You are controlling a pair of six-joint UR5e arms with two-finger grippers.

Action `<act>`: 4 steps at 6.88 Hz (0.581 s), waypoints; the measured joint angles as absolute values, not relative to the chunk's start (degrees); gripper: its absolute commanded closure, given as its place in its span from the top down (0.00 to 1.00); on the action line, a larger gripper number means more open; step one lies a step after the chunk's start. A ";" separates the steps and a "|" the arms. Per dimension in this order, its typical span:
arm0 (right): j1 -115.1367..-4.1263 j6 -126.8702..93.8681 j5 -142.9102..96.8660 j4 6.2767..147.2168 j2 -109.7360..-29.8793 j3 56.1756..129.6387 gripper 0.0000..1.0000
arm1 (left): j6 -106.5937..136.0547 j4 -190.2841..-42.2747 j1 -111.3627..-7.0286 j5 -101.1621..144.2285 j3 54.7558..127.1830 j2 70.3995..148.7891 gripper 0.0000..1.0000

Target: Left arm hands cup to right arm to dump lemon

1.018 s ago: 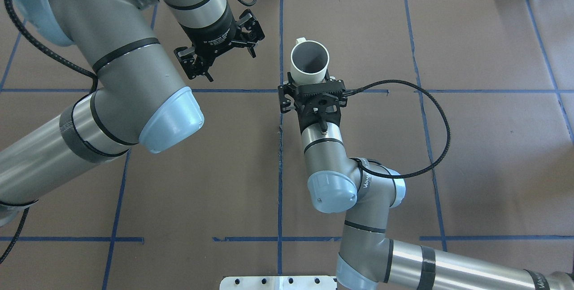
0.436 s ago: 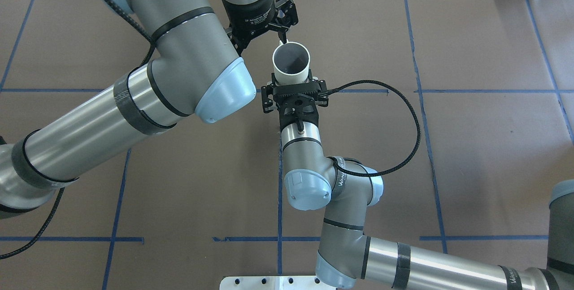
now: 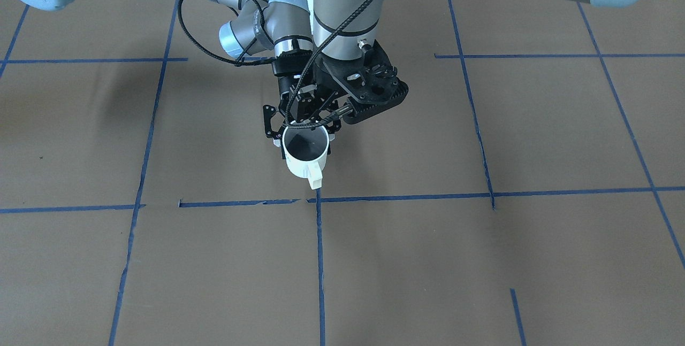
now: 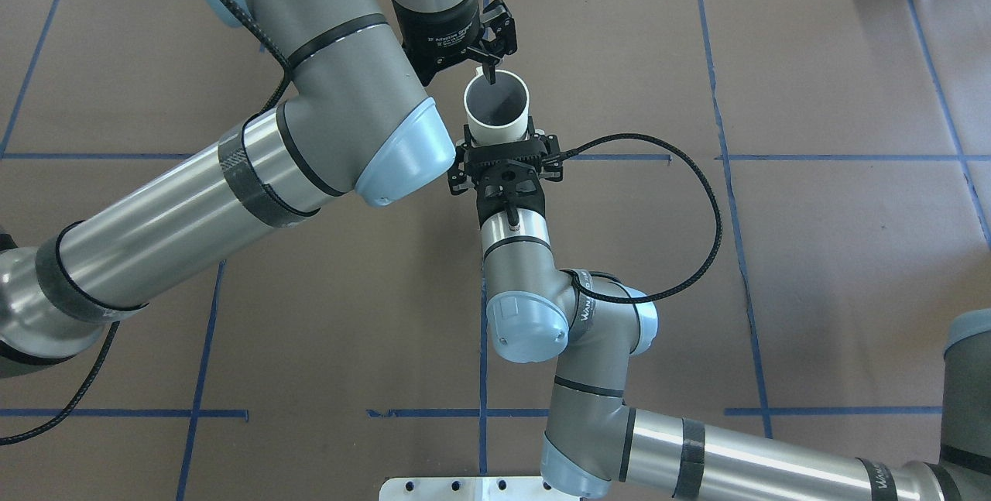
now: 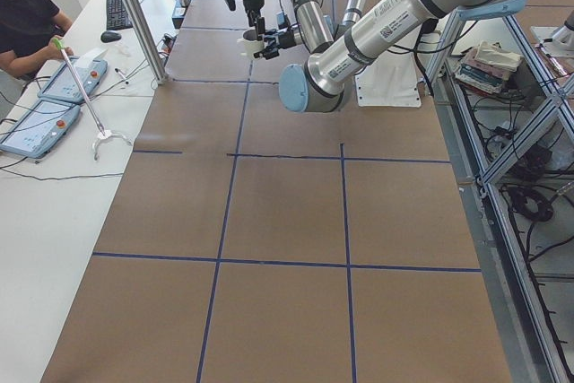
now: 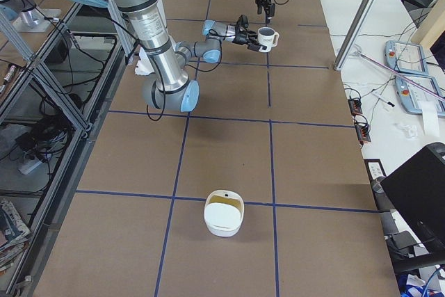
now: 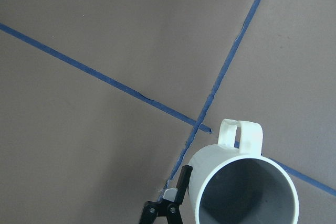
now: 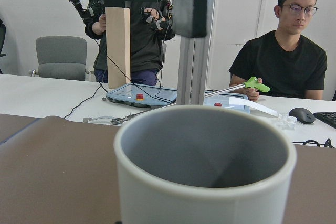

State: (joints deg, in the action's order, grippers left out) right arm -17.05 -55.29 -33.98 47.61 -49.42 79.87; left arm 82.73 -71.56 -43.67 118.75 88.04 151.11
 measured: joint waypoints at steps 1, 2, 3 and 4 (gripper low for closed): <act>-17.05 -55.16 -34.03 47.51 -49.39 80.02 0.04 | 81.76 -72.55 -43.54 118.82 86.85 151.14 0.88; -17.05 -55.13 -34.07 47.48 -49.34 80.12 0.04 | 81.39 -73.56 -43.43 118.88 85.90 151.14 0.86; -17.05 -55.11 -34.12 47.44 -49.32 80.23 0.05 | 81.26 -74.44 -43.26 118.90 85.17 151.12 0.83; -17.08 -55.11 -34.19 47.40 -49.31 80.36 0.05 | 81.25 -75.45 -43.14 118.91 84.36 151.10 0.79</act>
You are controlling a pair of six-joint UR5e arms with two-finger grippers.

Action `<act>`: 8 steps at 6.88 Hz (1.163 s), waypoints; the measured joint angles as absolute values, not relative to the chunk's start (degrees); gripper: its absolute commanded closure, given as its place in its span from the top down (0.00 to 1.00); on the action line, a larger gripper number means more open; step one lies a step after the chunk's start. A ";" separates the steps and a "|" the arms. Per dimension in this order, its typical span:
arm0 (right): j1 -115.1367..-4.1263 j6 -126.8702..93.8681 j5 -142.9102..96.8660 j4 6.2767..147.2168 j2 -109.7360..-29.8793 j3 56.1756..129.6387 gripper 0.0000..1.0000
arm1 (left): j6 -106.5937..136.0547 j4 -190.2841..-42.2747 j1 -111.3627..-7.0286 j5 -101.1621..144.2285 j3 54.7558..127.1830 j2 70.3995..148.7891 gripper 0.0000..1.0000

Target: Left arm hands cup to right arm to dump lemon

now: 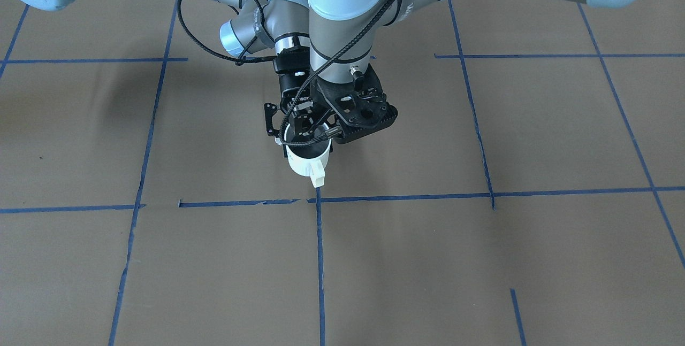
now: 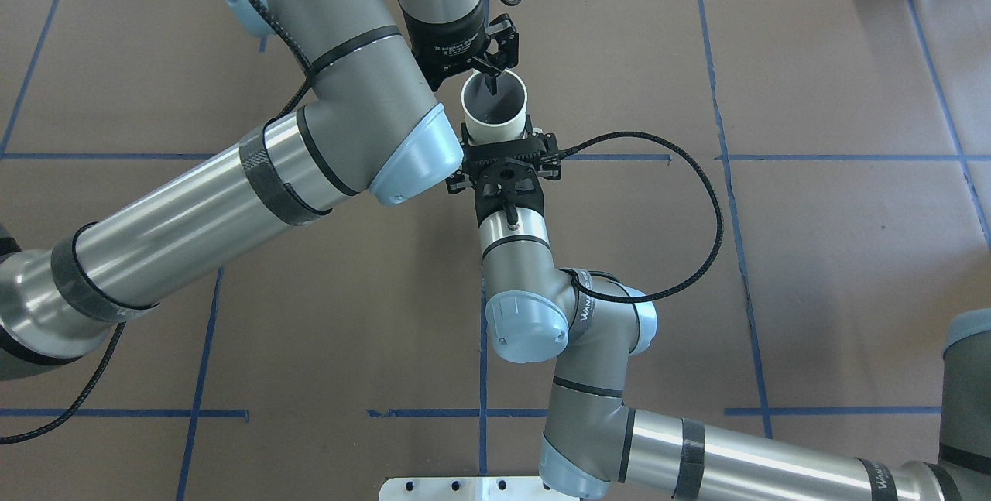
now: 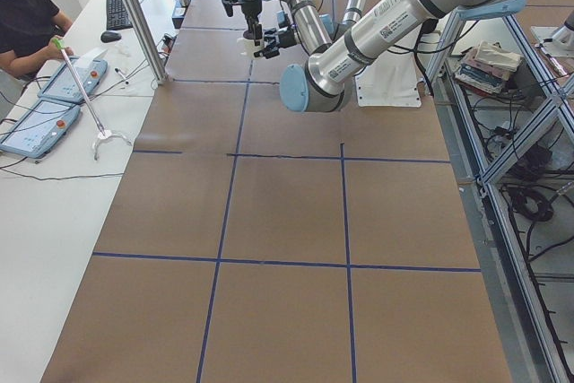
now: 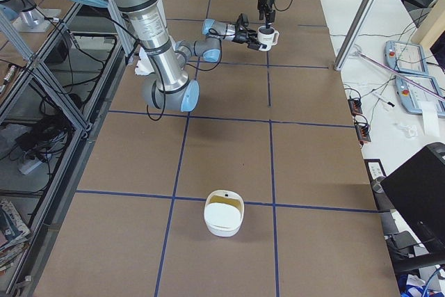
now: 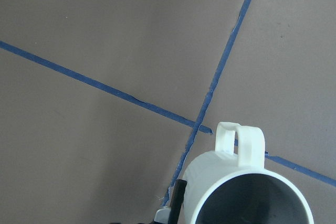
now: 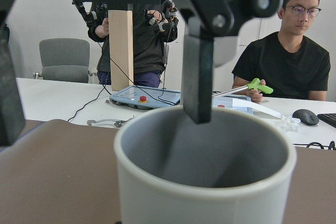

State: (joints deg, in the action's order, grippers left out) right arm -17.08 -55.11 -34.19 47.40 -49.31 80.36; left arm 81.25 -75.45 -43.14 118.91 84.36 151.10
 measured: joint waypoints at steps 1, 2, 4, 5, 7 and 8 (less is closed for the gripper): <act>-17.11 -55.11 -34.24 47.38 -49.31 80.53 0.06 | 81.26 -76.31 -43.07 118.91 83.71 151.06 0.66; -17.10 -55.11 -34.29 47.38 -49.31 80.63 0.07 | 81.25 -76.68 -42.97 118.92 83.34 151.03 0.58; -17.12 -55.11 -34.36 47.37 -49.31 80.68 0.07 | 81.29 -76.81 -42.77 118.98 83.25 151.05 0.46; -17.13 -55.11 -34.35 47.37 -49.31 80.68 0.07 | 81.30 -76.81 -42.74 119.02 83.28 151.07 0.35; -17.14 -55.11 -34.34 47.37 -49.39 80.95 0.26 | 81.34 -76.82 -42.72 119.08 83.37 151.06 0.00; -17.14 -55.11 -34.36 47.37 -49.47 81.06 0.99 | 81.34 -76.80 -42.72 119.09 83.42 151.03 0.00</act>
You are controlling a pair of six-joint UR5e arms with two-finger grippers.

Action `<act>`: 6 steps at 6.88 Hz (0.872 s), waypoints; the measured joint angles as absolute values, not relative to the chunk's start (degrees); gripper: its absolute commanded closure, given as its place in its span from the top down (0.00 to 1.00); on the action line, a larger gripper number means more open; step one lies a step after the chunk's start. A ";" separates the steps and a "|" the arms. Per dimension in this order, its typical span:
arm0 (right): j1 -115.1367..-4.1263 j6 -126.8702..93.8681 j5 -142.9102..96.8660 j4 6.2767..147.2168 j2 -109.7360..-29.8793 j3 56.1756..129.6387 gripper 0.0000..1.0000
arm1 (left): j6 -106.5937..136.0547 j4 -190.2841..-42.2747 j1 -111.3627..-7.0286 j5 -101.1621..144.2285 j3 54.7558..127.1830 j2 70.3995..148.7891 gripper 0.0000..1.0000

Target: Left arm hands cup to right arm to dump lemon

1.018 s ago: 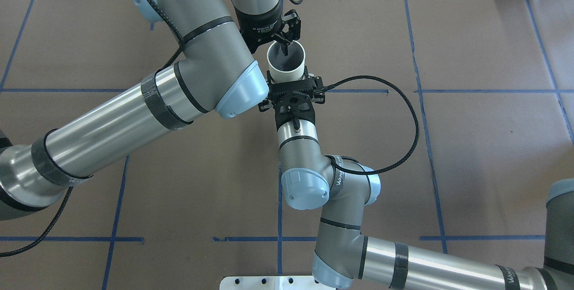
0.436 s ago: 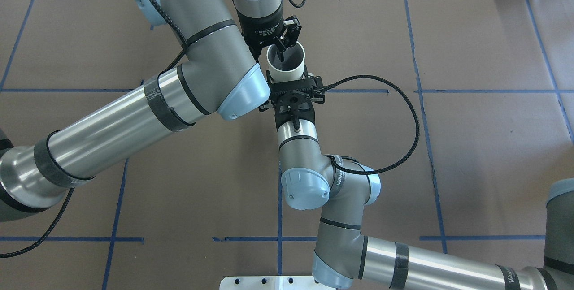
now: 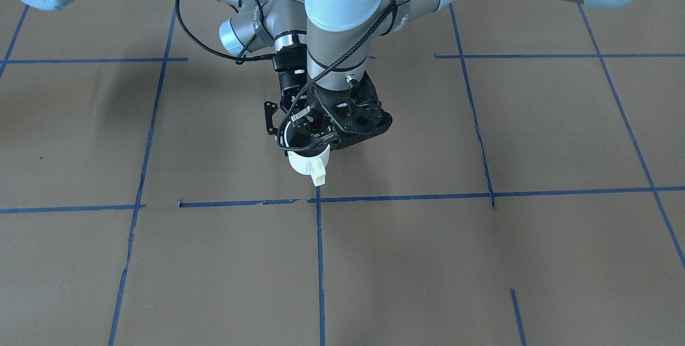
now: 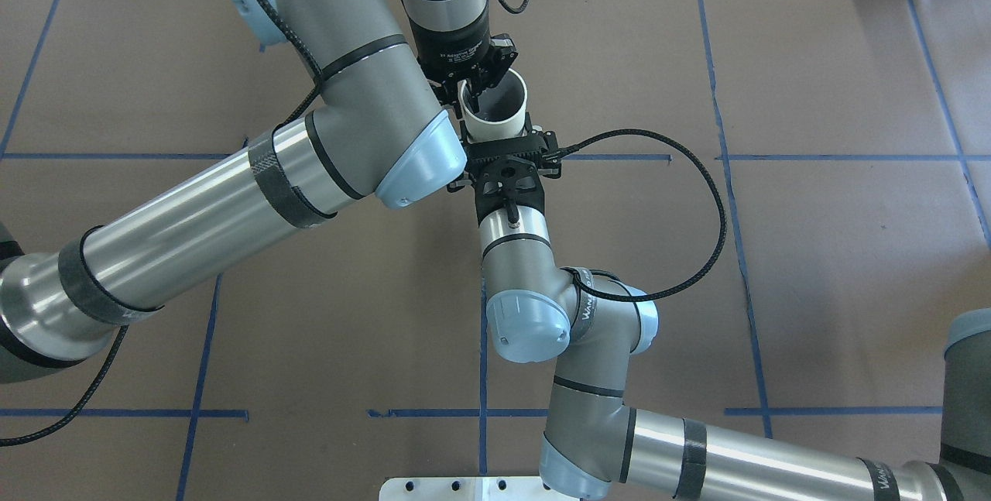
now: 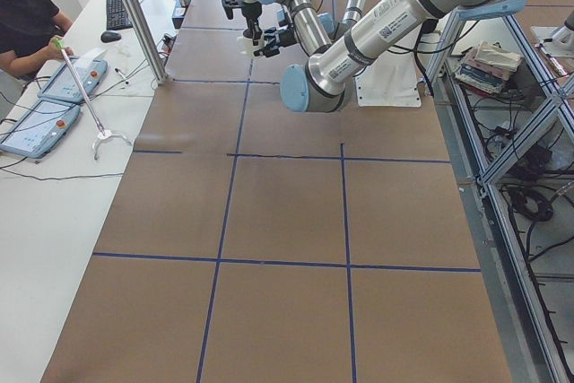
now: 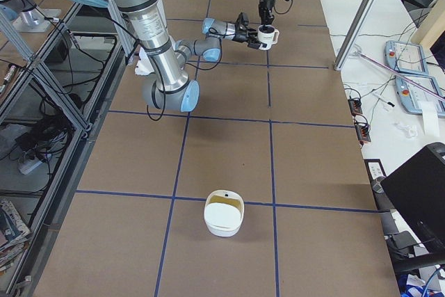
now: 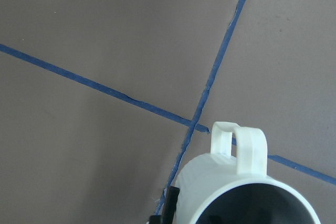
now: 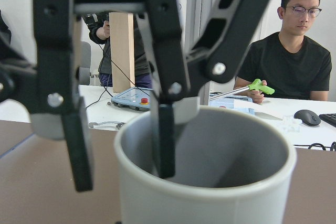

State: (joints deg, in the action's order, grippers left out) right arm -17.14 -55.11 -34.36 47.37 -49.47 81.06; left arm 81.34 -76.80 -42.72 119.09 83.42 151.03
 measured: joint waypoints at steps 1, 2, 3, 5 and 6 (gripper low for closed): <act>-17.14 -55.12 -34.38 47.13 -49.58 81.08 1.00 | 81.40 -76.75 -42.70 119.10 83.49 151.03 0.00; -17.14 -55.15 -34.47 46.49 -49.85 80.95 1.00 | 81.52 -76.66 -42.74 119.09 83.57 151.05 0.00; -17.09 -55.11 -34.54 45.90 -50.04 80.62 1.00 | 81.60 -76.59 -42.77 119.09 83.68 151.07 0.00; -16.43 -55.07 -34.31 45.59 -50.37 79.05 1.00 | 81.73 -76.51 -42.83 119.11 84.06 151.08 0.00; -16.08 -55.04 -34.16 45.60 -50.45 77.93 1.00 | 81.77 -76.38 -42.97 119.13 84.93 151.08 0.00</act>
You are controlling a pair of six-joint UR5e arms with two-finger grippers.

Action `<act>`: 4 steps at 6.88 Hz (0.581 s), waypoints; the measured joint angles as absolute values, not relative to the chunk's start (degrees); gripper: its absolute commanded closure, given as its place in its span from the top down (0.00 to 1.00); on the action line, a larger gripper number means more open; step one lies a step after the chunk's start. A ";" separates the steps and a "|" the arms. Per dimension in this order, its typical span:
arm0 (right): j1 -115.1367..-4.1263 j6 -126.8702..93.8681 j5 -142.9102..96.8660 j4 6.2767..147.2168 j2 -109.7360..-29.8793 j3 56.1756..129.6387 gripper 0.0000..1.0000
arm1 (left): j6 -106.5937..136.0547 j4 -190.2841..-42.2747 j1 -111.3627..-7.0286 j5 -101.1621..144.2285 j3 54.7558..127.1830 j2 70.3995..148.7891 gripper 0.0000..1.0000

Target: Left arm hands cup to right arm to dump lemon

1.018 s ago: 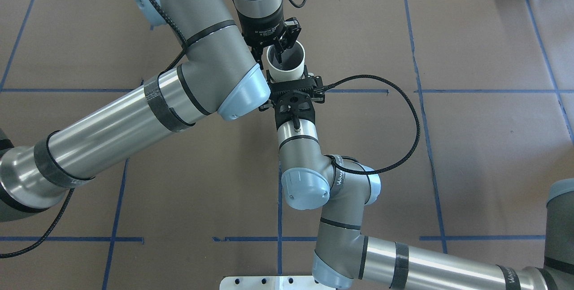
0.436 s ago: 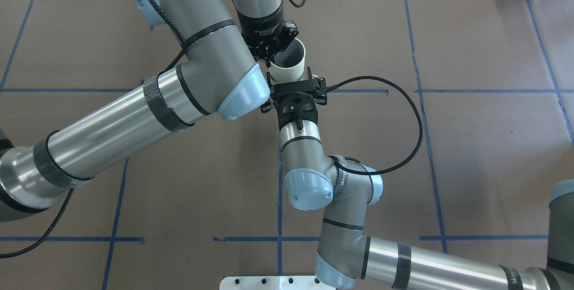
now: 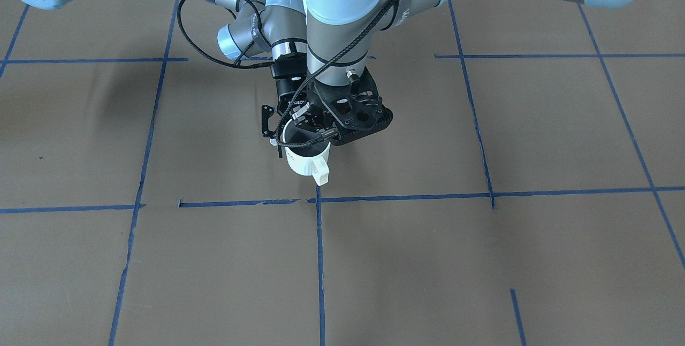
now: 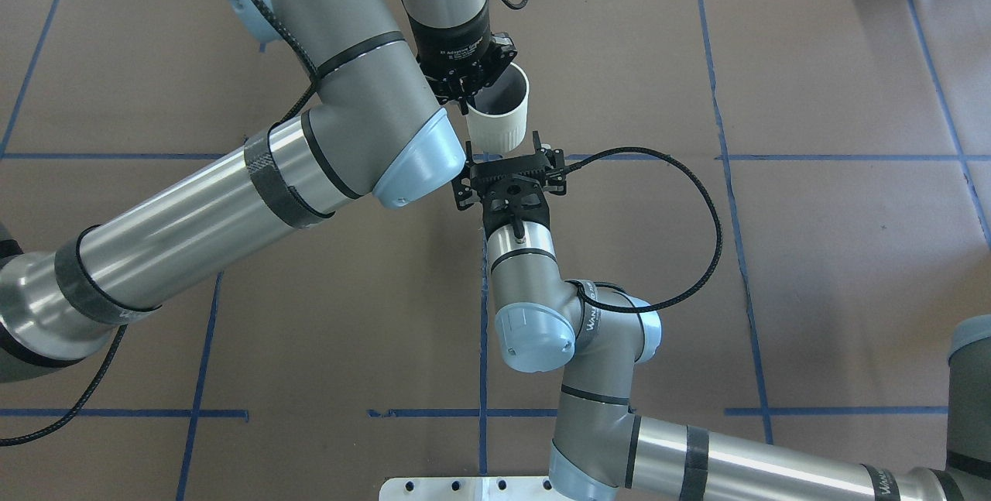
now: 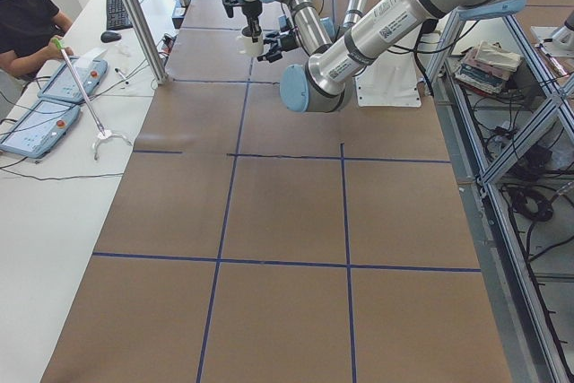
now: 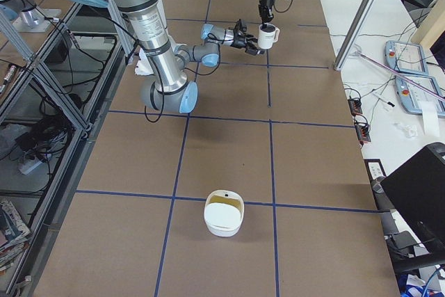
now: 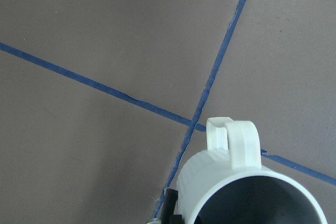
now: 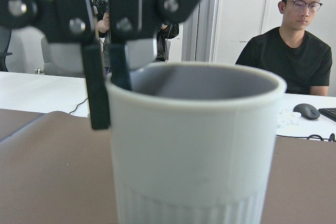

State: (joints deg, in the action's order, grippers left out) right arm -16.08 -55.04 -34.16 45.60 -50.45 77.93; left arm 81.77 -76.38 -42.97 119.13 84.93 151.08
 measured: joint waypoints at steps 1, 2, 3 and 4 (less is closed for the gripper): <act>-15.85 -55.03 -34.11 45.59 -50.55 77.22 1.00 | 81.77 -76.25 -43.30 119.11 86.17 151.09 0.00; -15.65 -55.02 -34.23 45.53 -50.79 77.06 1.00 | 81.76 -76.17 -43.97 119.10 87.36 150.85 0.00; -15.57 -54.73 -34.44 45.46 -51.40 77.31 1.00 | 81.57 -76.15 -44.82 119.11 89.61 149.16 0.00; -15.54 -53.09 -34.73 45.34 -52.29 77.95 1.00 | 80.62 -76.18 -45.55 119.15 93.25 145.69 0.00</act>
